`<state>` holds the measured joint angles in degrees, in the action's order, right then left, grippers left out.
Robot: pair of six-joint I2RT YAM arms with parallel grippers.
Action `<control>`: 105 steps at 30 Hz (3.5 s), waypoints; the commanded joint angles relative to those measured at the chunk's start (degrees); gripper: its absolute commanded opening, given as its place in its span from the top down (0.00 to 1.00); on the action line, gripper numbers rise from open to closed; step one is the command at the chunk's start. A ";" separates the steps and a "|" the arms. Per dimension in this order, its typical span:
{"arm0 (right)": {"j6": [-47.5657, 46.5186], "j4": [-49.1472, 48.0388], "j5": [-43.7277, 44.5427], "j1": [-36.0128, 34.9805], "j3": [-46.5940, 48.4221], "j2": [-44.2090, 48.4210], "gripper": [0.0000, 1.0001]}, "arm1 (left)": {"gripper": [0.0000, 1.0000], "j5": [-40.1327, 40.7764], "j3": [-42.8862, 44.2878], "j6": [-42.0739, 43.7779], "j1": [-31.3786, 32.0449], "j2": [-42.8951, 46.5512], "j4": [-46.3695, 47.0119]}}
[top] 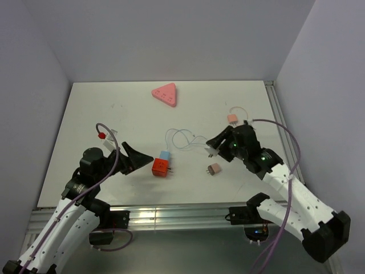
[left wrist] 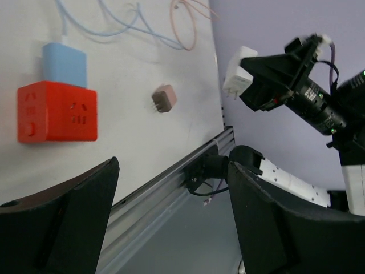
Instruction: Insert the plug
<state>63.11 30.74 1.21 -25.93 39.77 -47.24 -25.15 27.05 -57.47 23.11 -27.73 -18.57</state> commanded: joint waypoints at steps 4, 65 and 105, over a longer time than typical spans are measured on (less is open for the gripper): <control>5.96 -6.74 -1.76 -17.35 9.44 -8.38 1.00 | 0.11 -2.98 3.70 4.02 0.61 -1.54 10.22; -10.90 7.84 18.92 -0.70 -0.39 -15.07 0.41 | 0.13 2.82 -1.29 -1.06 11.25 -6.73 12.94; 12.47 -2.88 12.32 -37.08 35.03 -30.98 0.58 | 0.24 20.31 2.13 -1.76 21.01 -10.43 23.30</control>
<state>74.59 29.15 11.62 -61.89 71.50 -78.15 -7.68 27.57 -57.95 43.94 -39.83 1.63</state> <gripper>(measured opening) 0.640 0.788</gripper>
